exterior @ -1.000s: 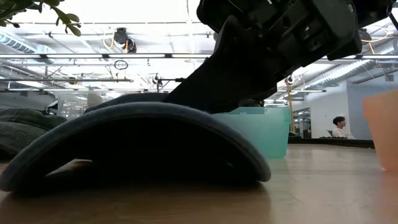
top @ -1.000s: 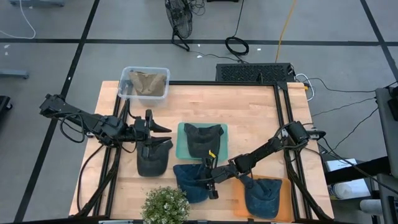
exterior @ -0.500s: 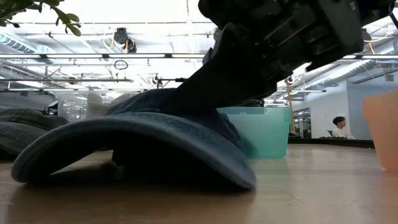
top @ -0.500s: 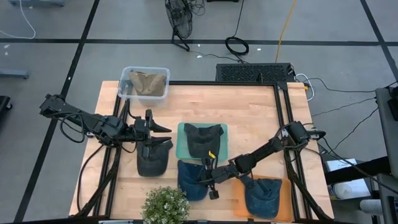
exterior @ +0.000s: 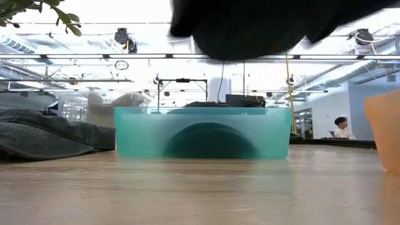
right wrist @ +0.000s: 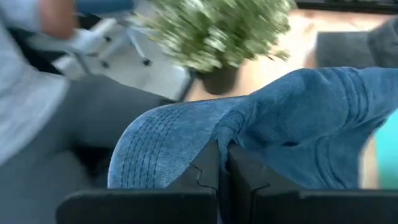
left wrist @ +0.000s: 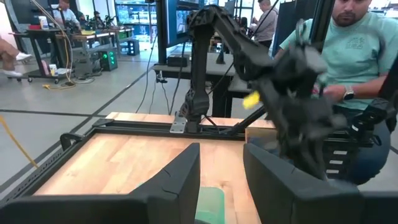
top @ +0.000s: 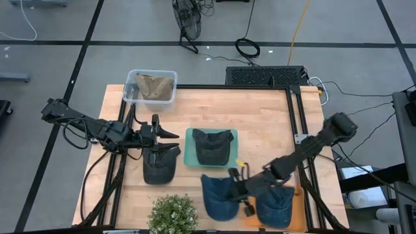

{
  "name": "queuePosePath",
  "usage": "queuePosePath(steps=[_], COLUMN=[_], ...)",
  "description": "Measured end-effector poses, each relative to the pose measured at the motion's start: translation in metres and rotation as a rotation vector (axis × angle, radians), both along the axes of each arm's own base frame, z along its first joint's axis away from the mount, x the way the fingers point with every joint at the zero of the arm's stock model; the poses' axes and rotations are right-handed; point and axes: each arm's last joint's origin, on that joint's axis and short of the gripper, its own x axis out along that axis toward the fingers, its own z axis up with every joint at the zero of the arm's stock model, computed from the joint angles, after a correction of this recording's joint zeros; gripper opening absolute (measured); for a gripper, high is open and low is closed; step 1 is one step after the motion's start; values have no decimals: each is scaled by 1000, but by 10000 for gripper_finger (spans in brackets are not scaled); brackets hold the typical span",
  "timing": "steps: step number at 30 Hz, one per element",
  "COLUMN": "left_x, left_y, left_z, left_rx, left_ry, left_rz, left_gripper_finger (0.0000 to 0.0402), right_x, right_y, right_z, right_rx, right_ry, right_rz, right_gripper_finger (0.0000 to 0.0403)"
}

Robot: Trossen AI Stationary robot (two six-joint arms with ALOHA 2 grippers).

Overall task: Pick & Place hat
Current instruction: Put the blue cap into the orange bin

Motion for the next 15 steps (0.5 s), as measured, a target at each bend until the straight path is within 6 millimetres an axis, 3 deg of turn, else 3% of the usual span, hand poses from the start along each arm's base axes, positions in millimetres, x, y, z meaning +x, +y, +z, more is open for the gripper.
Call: queuePosePath(steps=[3, 7, 15], left_x=[0, 0, 0], left_y=[0, 0, 1], left_z=[0, 0, 0], left_rx=[0, 0, 0], left_ry=[0, -1, -1], left_rz=[0, 3, 30], left_gripper_finger=[131, 131, 131], right_x=[-26, -61, -117], right_y=[5, 9, 16], right_z=[23, 40, 54], right_rx=[71, 161, 279], right_ry=[23, 149, 317], right_rz=[17, 2, -118], right_gripper_finger=[4, 5, 6])
